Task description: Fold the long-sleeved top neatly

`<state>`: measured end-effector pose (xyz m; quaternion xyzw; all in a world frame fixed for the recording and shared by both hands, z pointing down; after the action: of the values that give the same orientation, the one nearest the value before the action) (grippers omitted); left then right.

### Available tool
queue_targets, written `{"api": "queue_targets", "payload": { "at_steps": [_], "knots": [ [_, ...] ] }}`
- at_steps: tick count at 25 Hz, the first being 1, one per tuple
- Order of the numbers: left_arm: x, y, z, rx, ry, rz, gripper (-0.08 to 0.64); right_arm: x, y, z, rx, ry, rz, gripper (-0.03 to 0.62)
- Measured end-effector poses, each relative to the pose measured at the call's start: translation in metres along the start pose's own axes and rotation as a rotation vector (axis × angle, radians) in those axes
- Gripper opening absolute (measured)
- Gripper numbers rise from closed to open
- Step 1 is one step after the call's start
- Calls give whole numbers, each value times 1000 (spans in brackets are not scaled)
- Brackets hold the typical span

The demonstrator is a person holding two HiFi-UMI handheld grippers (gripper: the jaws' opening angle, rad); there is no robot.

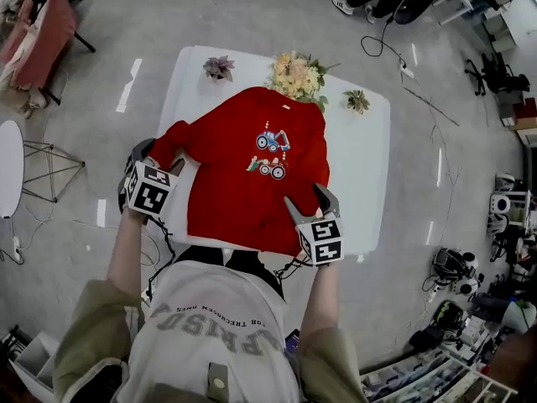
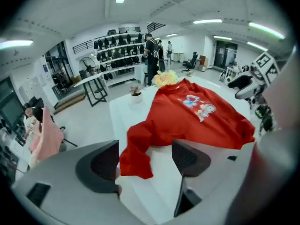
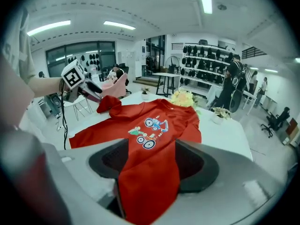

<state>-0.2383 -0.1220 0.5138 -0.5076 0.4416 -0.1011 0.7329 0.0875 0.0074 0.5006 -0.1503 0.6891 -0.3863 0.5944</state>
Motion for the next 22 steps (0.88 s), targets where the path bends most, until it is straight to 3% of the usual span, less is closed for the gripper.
{"api": "queue_targets", "payload": {
  "at_steps": [2,5,8,10,12,14,16,19,21,22],
  "knots": [
    [0,20,47,-167,-1,18,337,-5,11,4,-4,-11,5,302],
    [-12,27,162,-500,-73,-15,336,-21,25,2,10,0,-9,302],
    [-28,17,254,-660,-199,-81,334,-41,38,-3,35,14,-32,302],
    [-35,12,288,-679,-266,-123,333,-55,46,-9,66,31,-43,302],
    [-37,8,304,-660,-280,-138,267,-71,53,-18,116,52,-54,302],
    [-37,7,310,-628,-239,-131,185,-85,59,-34,189,76,-67,302],
    [-36,7,310,-596,-193,-120,151,-97,62,-56,281,106,-85,302],
    [-33,4,309,-537,-163,-110,118,-120,53,-82,361,246,-154,299],
    [-30,5,308,-502,-167,-102,76,-131,46,-86,348,358,-201,253],
    [-28,8,308,-493,-170,-96,56,-132,46,-85,336,389,-203,189]
  ]
}}
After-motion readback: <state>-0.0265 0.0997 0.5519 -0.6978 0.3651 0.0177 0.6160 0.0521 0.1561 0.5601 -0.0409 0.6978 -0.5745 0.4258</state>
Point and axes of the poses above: the fingertips, and each gripper's own axes: y backward along the fingers, z to its right, x out of its top, the point moved 4 cm from there along y, backward along the fingers
